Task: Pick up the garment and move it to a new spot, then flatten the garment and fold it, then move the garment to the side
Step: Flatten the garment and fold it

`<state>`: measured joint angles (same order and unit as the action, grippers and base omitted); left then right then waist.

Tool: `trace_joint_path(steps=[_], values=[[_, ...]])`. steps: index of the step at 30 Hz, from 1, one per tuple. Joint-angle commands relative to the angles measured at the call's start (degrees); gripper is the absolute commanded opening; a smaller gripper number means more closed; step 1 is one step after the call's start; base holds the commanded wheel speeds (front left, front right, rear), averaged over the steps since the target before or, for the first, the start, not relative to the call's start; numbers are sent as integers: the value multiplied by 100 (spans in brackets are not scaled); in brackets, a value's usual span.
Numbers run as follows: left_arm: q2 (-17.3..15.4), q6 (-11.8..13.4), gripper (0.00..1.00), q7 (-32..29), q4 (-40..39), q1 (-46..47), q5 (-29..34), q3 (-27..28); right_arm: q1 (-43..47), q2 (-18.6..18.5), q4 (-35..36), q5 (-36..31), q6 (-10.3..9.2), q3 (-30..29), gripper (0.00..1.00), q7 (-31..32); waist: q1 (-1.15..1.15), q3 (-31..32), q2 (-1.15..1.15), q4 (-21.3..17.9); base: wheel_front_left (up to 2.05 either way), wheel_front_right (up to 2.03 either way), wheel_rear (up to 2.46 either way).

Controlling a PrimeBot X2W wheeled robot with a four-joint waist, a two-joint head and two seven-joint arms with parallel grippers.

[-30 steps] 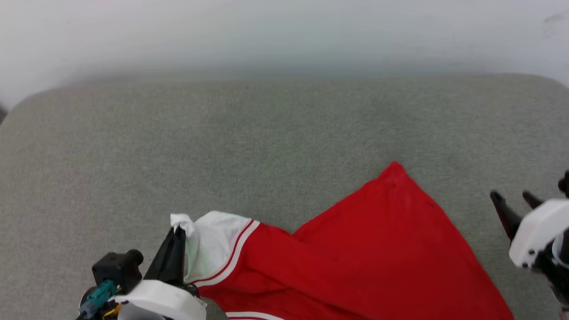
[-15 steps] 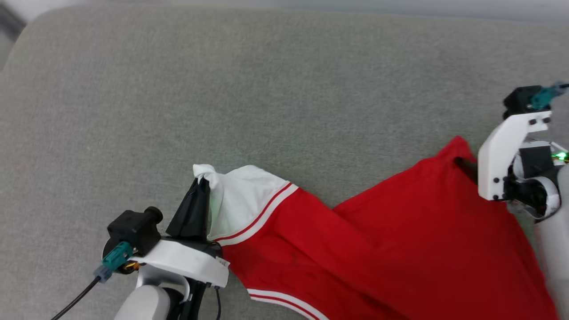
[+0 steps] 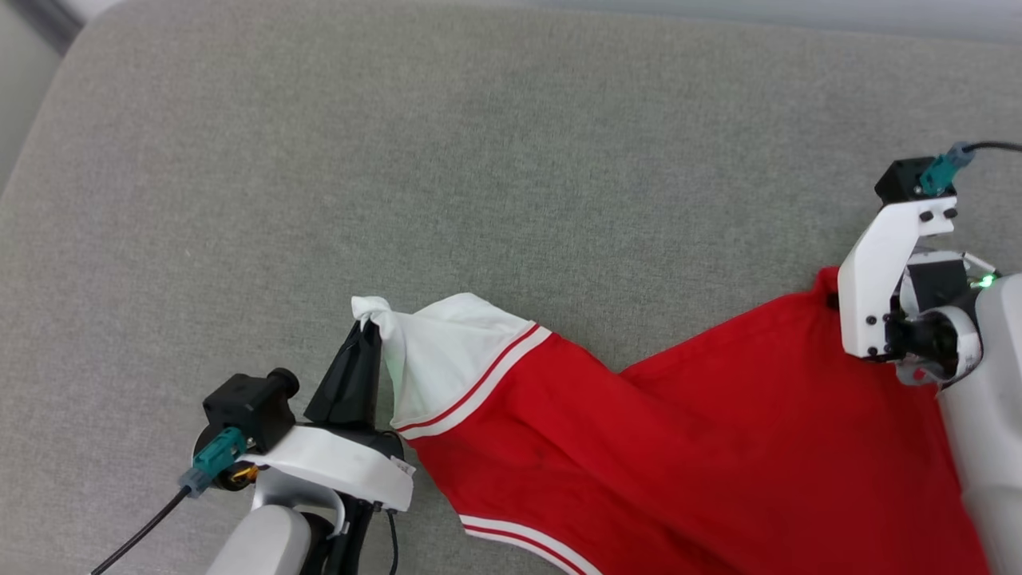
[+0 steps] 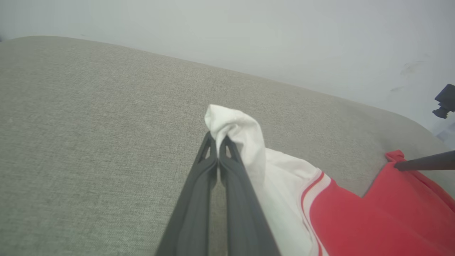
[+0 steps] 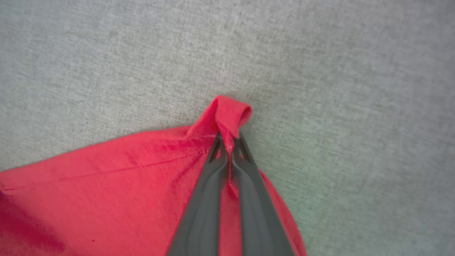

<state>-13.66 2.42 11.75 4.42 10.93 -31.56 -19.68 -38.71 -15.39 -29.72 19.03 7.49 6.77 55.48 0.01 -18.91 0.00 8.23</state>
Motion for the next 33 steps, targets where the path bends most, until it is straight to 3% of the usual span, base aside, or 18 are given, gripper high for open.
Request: trace_joint_path(steps=[1, 9, 18, 27, 33], values=[[-15, -19, 0, -1, 28, 34, -25, 37, 219, 78, -90, -7, 0, -4, 0, -134, -1, 200, 0, -57, 0, 0, 0], [-220, 106, 0, -55, 137, 170, -113, 291, 490, 143, 296, 230, -1, -305, 0, -1305, -1, 1178, 0, -386, 0, 0, 0], [-401, -136, 0, -284, 520, 997, -205, 369, 821, 184, 690, 314, -1, -499, 0, -2431, -1, 1953, 0, -740, 0, 0, 0], [-378, -478, 0, -102, 1541, 2773, -80, 387, 16, 330, 541, 142, -1, -646, 0, -3185, -1, 1854, 0, -921, 0, 0, 0], [-498, -656, 0, -17, 2106, 4442, 102, 422, -1243, 252, 501, 85, -1, -706, 0, -3461, -1, 947, 0, -992, 0, 0, 0]])
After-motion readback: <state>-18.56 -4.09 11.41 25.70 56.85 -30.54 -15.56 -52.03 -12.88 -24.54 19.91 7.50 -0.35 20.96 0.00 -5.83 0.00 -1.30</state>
